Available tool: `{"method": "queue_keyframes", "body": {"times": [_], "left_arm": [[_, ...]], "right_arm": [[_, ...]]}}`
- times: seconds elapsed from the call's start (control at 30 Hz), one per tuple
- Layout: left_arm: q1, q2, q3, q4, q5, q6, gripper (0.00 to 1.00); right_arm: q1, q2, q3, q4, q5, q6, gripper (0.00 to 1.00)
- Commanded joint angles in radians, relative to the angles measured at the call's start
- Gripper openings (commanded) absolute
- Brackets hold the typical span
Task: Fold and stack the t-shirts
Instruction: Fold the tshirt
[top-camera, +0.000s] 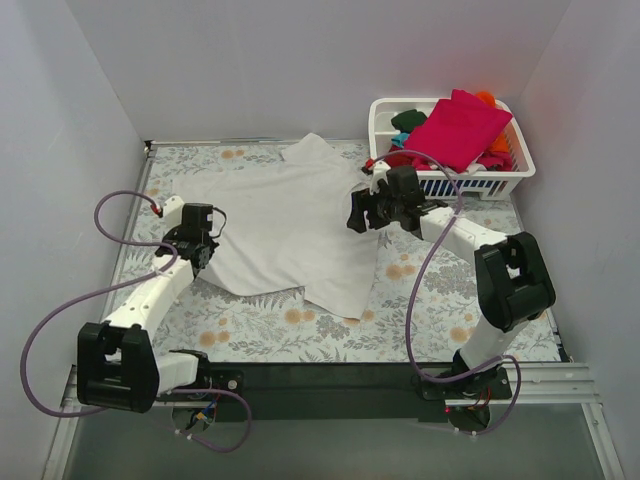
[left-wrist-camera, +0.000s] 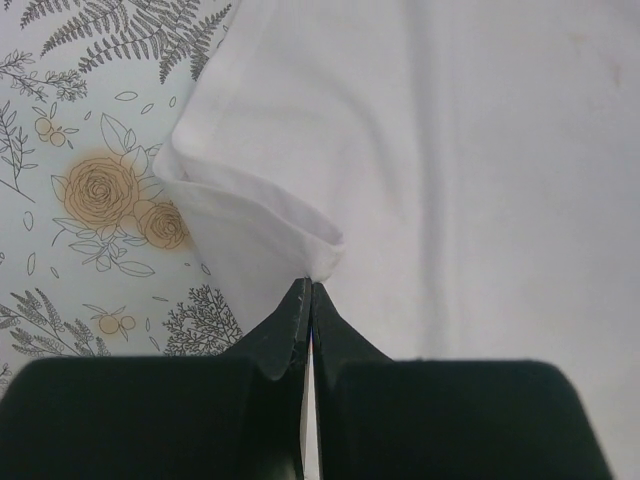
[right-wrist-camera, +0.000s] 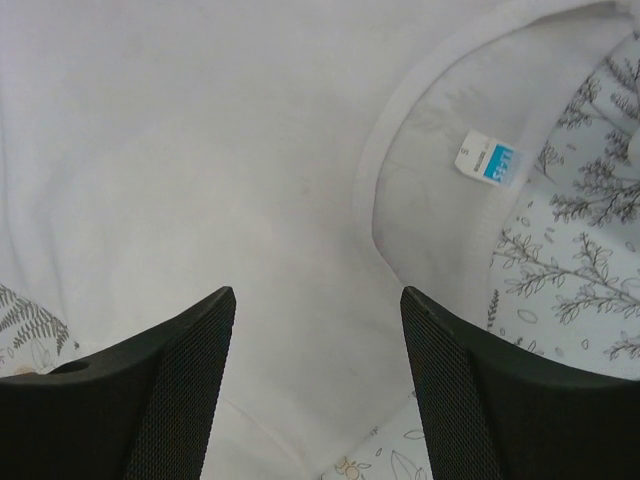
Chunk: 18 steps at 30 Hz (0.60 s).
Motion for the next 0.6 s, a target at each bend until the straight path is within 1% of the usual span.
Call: {"method": "queue_keyframes", "body": {"times": [0.0,0.13,0.2,0.3,0.33,0.37,0.43,0.47,0.57], "left_arm": [[-0.004,-0.051,-0.032,0.053,-0.021,-0.007,0.0],[-0.011,-0.127,-0.106,0.158,-0.012,-0.002,0.0],[-0.017,-0.172,-0.147,0.195,0.001,0.005,0.0],[-0.049,-0.189,-0.163,0.229,0.008,0.008,0.0],[-0.052,-0.187,-0.163,0.232,0.014,0.01,0.0],[-0.055,-0.186,-0.161,0.237,0.022,0.011,0.0],[-0.06,-0.18,-0.16,0.238,0.042,0.014,0.0],[-0.063,-0.18,-0.16,0.241,0.045,0.017,0.0],[-0.07,-0.195,-0.169,0.246,0.04,0.025,0.0]], "right_arm": [[0.036,-0.08,-0.069,0.018,0.043,0.021,0.61],[0.09,-0.126,-0.145,0.009,0.156,0.061,0.6],[0.108,-0.167,-0.17,-0.026,0.201,0.087,0.59],[0.186,-0.236,-0.204,-0.088,0.329,0.113,0.59],[0.237,-0.253,-0.211,-0.13,0.36,0.121,0.59],[0.26,-0.267,-0.24,-0.146,0.403,0.131,0.59],[0.304,-0.328,-0.28,-0.184,0.434,0.177,0.59],[0.317,-0.377,-0.332,-0.186,0.46,0.19,0.59],[0.349,-0.462,-0.406,-0.207,0.478,0.23,0.59]]}}
